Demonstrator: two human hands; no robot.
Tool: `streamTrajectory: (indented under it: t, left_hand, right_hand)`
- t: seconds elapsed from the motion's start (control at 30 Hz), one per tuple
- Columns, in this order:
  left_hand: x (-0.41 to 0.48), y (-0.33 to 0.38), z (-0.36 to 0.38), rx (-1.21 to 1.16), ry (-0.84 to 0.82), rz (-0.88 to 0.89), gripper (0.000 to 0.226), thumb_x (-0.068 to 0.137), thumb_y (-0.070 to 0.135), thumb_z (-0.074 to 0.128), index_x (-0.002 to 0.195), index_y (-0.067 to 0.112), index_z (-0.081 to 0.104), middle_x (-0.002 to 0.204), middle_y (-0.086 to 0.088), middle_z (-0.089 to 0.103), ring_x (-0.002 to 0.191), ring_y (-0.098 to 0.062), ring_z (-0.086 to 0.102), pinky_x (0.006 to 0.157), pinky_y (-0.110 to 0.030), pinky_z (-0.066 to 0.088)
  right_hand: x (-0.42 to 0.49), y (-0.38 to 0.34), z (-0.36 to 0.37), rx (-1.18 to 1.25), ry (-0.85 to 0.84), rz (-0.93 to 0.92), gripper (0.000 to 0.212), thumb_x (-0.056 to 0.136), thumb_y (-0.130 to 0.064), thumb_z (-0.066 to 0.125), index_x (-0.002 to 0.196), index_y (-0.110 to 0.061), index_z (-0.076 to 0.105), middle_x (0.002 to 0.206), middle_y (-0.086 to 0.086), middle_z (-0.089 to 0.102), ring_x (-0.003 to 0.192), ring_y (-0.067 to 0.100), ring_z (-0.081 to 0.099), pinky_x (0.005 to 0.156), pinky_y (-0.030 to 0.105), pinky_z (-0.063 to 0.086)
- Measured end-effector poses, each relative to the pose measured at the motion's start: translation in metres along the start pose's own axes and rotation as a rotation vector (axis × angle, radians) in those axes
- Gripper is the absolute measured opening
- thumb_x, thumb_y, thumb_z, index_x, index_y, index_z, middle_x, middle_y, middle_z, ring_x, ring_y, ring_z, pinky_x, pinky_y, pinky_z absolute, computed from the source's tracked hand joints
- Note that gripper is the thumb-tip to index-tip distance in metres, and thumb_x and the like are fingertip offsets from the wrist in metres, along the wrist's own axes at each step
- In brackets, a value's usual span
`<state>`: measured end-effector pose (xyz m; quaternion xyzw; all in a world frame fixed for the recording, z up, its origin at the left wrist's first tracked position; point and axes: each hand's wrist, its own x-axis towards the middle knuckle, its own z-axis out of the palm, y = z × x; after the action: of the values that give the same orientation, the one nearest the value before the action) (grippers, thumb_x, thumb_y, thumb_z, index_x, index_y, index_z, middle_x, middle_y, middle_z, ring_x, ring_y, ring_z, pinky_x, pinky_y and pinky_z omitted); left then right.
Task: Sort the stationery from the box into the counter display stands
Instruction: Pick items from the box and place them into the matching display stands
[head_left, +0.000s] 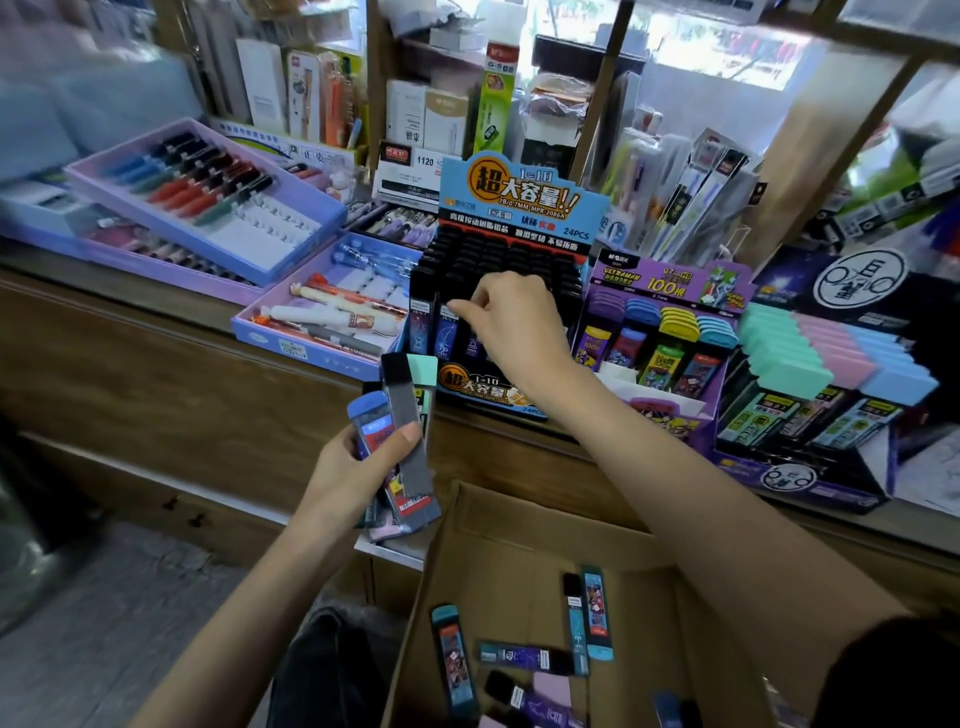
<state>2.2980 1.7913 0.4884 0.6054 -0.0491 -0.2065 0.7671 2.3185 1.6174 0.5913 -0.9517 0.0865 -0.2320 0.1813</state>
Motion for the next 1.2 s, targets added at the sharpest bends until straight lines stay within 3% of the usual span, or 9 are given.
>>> streamTrajectory:
  t: [0.1,0.2,0.3,0.57,0.73,0.83,0.9,1.07,1.2]
  left_hand:
    - [-0.001,0.0,0.01,-0.015,-0.016,-0.011,0.044,0.059,0.035,0.072,0.096,0.013,0.06,0.071,0.001,0.072,0.062,-0.013,0.07,0.05,-0.021,0.053]
    - [-0.003,0.0,0.022,-0.004,-0.042,-0.008,0.043,0.061,0.034,0.072,0.096,0.012,0.061,0.076,-0.002,0.072,0.063,-0.015,0.07,0.051,-0.022,0.053]
    - [-0.005,-0.001,0.036,0.018,-0.085,0.009,0.048,0.063,0.035,0.073,0.102,0.01,0.061,0.081,-0.004,0.072,0.069,-0.016,0.07,0.057,-0.025,0.054]
    - [-0.013,-0.009,0.071,0.023,-0.126,0.027,0.053,0.065,0.04,0.068,0.106,0.008,0.059,0.091,-0.009,0.07,0.075,-0.019,0.069,0.063,-0.029,0.055]
    - [-0.015,-0.01,0.095,0.034,-0.139,0.028,0.027,0.079,0.032,0.065,0.099,0.014,0.061,0.084,-0.003,0.072,0.073,-0.015,0.069,0.064,-0.029,0.056]
    - [-0.012,-0.01,0.108,0.031,-0.108,-0.001,0.02,0.086,0.023,0.064,0.102,0.012,0.06,0.089,-0.007,0.072,0.074,-0.019,0.069,0.069,-0.035,0.056]
    - [-0.011,-0.011,0.115,0.029,-0.092,-0.014,0.024,0.085,0.023,0.064,0.105,0.011,0.059,0.092,-0.008,0.071,0.076,-0.019,0.068,0.071,-0.034,0.055]
    - [-0.006,-0.014,0.124,0.043,-0.076,-0.009,0.017,0.083,0.027,0.066,0.097,0.02,0.06,0.083,0.002,0.071,0.068,-0.008,0.069,0.057,-0.02,0.053]
    - [-0.007,-0.01,0.127,0.036,-0.084,-0.014,0.026,0.08,0.029,0.067,0.102,0.018,0.059,0.085,-0.002,0.072,0.069,-0.012,0.071,0.057,-0.022,0.055]
  right_hand:
    - [-0.024,0.004,-0.01,0.122,0.027,0.03,0.042,0.091,-0.047,0.054,0.074,-0.01,0.062,0.063,0.003,0.063,0.062,0.019,0.062,0.061,0.033,0.051]
    - [-0.058,0.008,-0.013,0.437,-0.239,0.223,0.042,0.086,-0.051,0.059,0.077,-0.01,0.061,0.066,0.002,0.065,0.058,0.013,0.064,0.054,0.03,0.05]
    - [-0.078,0.017,-0.012,0.637,-0.415,0.385,0.031,0.081,-0.041,0.069,0.082,-0.013,0.057,0.078,0.003,0.063,0.072,0.015,0.064,0.054,0.028,0.052]
    - [-0.098,0.043,-0.03,0.886,-0.326,0.573,0.01,0.086,-0.013,0.067,0.089,-0.008,0.058,0.098,0.014,0.063,0.085,0.018,0.063,0.065,0.026,0.056]
    - [-0.11,0.065,-0.039,1.061,-0.281,0.667,0.006,0.088,-0.013,0.065,0.083,-0.011,0.061,0.091,0.005,0.066,0.092,0.017,0.061,0.077,0.027,0.049]
    - [-0.116,0.08,-0.046,1.193,-0.239,0.694,0.004,0.088,-0.012,0.063,0.091,-0.009,0.06,0.095,0.007,0.068,0.091,0.019,0.063,0.08,0.03,0.049]
    - [-0.118,0.09,-0.052,1.313,-0.214,0.684,0.007,0.092,-0.01,0.057,0.097,-0.006,0.058,0.097,0.01,0.07,0.09,0.02,0.067,0.08,0.032,0.054]
    - [-0.117,0.106,-0.066,1.526,-0.162,0.598,0.022,0.097,-0.012,0.044,0.116,-0.001,0.047,0.093,0.019,0.072,0.086,0.029,0.071,0.068,0.033,0.057]
    - [-0.117,0.111,-0.065,1.508,-0.15,0.551,0.006,0.097,-0.014,0.046,0.096,-0.011,0.051,0.079,0.01,0.062,0.067,0.019,0.063,0.062,0.03,0.053]
